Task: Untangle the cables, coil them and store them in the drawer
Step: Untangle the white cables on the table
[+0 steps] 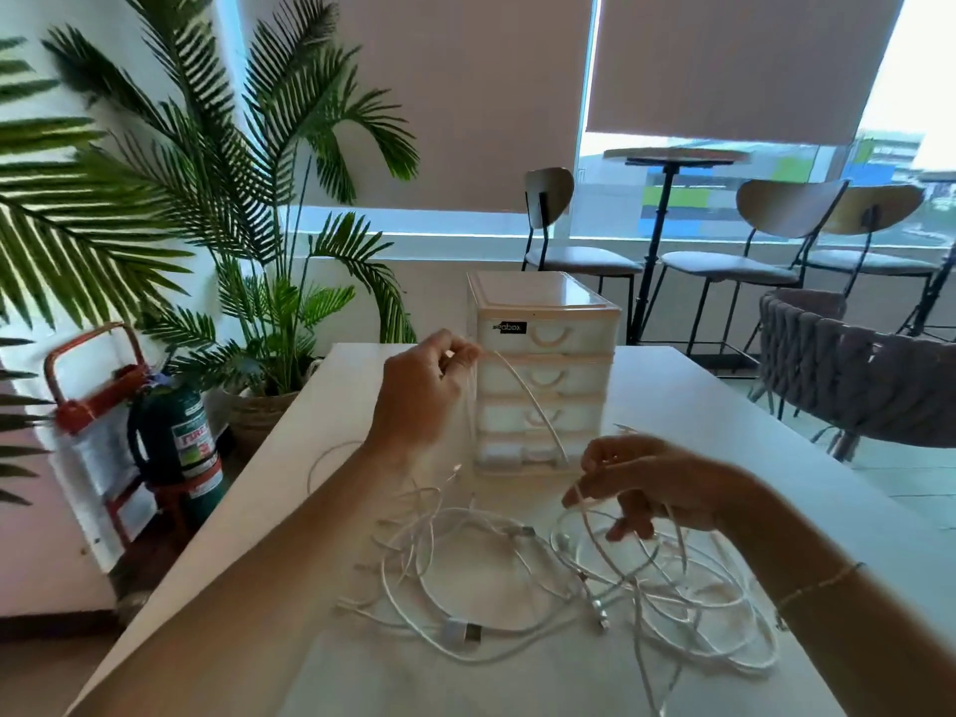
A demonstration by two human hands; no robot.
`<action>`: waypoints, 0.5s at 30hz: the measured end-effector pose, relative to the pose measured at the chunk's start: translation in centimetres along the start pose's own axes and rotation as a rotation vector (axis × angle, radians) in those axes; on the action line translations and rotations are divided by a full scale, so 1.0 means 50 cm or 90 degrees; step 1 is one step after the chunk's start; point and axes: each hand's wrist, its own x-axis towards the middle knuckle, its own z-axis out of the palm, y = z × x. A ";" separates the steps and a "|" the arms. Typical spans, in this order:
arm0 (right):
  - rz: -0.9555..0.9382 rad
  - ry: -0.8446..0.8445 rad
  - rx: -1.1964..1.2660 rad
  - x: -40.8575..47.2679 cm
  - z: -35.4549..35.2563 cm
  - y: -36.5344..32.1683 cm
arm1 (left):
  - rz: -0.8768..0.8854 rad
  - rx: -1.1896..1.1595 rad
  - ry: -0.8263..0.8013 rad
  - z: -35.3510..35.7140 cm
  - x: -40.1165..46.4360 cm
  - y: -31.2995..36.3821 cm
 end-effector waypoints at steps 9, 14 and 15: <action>0.150 -0.111 -0.364 -0.015 0.097 -0.068 | -0.026 0.030 0.173 -0.113 0.045 0.025; 0.297 -0.051 -0.740 0.000 0.119 -0.061 | -0.085 -0.015 0.326 -0.152 0.065 0.021; 0.293 -0.020 -0.785 0.000 0.113 -0.054 | -0.090 -0.031 0.359 -0.163 0.069 0.020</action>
